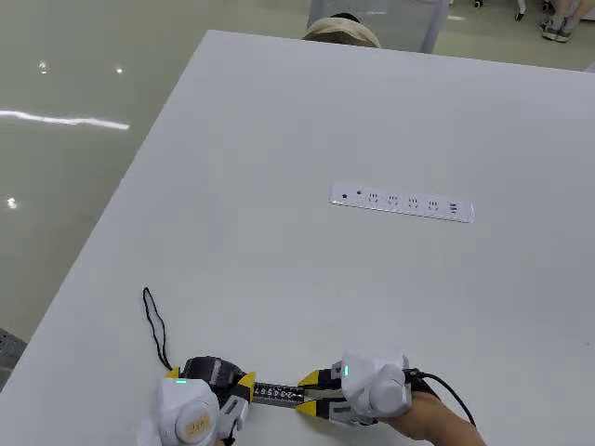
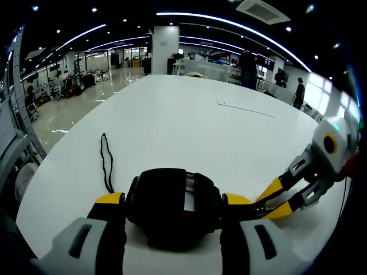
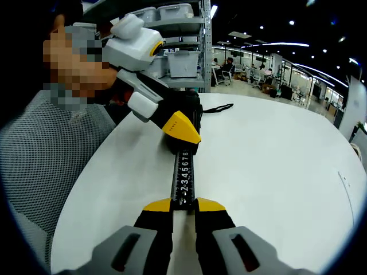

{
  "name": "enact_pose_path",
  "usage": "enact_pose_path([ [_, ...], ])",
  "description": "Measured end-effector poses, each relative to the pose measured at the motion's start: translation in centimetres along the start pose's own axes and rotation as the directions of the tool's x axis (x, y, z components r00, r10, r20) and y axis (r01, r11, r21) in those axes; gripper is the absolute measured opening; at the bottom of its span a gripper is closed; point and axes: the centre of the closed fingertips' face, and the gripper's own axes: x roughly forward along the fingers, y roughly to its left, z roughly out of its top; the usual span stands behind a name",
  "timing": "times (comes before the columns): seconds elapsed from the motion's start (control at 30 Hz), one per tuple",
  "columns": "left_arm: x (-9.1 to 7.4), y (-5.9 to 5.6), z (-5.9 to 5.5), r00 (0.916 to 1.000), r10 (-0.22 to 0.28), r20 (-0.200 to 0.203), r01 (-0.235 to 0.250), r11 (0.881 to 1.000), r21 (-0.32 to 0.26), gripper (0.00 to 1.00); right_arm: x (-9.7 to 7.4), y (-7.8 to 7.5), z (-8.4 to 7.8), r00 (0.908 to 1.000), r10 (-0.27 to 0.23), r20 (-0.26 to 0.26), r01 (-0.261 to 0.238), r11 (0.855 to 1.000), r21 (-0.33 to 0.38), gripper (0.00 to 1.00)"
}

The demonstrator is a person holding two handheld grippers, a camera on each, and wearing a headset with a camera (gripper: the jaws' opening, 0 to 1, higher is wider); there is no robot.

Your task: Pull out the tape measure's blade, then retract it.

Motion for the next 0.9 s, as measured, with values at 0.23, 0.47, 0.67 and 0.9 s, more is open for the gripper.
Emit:
enact_pose_path([
  [0.23,0.0,0.0,0.0,1.0000,-0.002,-0.001,0.002,1.000,-0.002,0.64,0.4,0.0,0.3,1.0000,0.002,0.002,-0.002,1.000,-0.002,0.12],
  [0.47,0.0,0.0,0.0,1.0000,-0.004,-0.001,0.004,1.000,0.002,0.64,0.8,0.0,0.6,1.0000,0.004,0.009,-0.004,1.000,-0.002,0.12],
  [0.67,0.0,0.0,0.0,1.0000,-0.006,-0.003,0.006,1.000,-0.002,0.64,1.1,0.0,0.9,0.9999,0.006,0.013,-0.006,1.000,-0.004,0.12],
  [0.9,-0.1,0.0,0.0,0.9999,-0.010,-0.004,0.010,1.000,-0.008,0.64,1.5,0.0,1.2,0.9999,0.005,0.016,-0.005,1.000,-0.005,0.12],
])
